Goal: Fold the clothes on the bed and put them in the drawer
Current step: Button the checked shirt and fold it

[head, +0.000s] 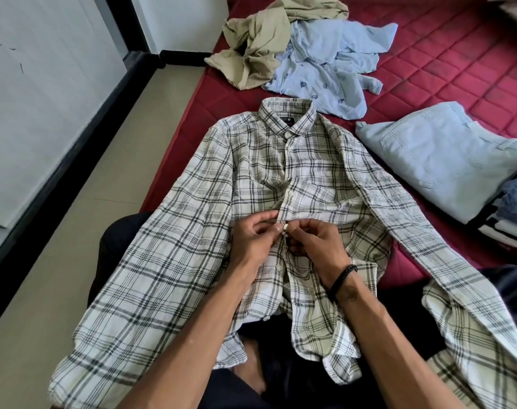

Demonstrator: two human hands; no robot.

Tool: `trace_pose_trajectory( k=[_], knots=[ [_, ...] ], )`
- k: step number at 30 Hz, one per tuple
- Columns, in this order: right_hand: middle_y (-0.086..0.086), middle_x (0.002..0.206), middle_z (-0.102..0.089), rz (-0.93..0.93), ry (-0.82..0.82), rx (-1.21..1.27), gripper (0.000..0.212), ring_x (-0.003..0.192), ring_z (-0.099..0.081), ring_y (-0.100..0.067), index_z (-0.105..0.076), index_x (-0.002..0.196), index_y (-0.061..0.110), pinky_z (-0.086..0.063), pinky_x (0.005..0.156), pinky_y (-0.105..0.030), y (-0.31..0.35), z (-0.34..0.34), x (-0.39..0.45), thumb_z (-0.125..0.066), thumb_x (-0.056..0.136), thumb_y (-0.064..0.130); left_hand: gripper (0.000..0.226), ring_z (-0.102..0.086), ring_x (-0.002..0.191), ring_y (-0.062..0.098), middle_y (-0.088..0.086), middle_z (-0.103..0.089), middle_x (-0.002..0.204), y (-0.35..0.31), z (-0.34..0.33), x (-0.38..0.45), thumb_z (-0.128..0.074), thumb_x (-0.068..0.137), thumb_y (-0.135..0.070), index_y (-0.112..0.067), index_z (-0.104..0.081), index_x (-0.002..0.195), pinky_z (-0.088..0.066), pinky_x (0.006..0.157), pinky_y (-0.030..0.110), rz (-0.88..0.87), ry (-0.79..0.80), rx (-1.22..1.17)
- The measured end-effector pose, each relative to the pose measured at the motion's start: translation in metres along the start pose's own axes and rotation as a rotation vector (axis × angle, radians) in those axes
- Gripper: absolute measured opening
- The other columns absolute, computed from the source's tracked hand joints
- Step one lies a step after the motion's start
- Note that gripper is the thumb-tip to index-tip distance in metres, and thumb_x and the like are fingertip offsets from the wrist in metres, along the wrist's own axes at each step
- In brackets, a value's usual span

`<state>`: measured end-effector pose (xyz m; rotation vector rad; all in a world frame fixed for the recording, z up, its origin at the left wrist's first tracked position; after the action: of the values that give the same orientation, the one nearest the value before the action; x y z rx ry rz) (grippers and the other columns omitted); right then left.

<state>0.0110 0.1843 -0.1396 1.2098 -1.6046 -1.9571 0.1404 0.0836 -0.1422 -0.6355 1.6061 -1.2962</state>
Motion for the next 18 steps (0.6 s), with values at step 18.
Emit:
trace_pose_trajectory(
  k=[18],
  knots=[
    [-0.004, 0.095, -0.071, 0.626, -0.167, -0.872, 0.013, 0.078, -0.065, -0.02, -0.071, 0.103, 0.01, -0.059, 0.069, -0.042, 0.08, -0.012, 0.004, -0.06, 0.1, 0.016, 0.045, -0.069, 0.061, 0.018, 0.003, -0.074, 0.1, -0.052, -0.015, 0.022, -0.068, 0.097, -0.007, -0.027, -0.052, 0.133, -0.052, 0.043, 0.034, -0.395, 0.041, 0.262]
  ],
)
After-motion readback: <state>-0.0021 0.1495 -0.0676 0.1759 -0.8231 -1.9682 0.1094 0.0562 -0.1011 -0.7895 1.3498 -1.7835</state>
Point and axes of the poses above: each hand's wrist, its own x-axis towards the middle knuckle, its own z-axis out of the back of the hand, y = z × x, the point moved 8 cm from there along x, towards the middle knuckle
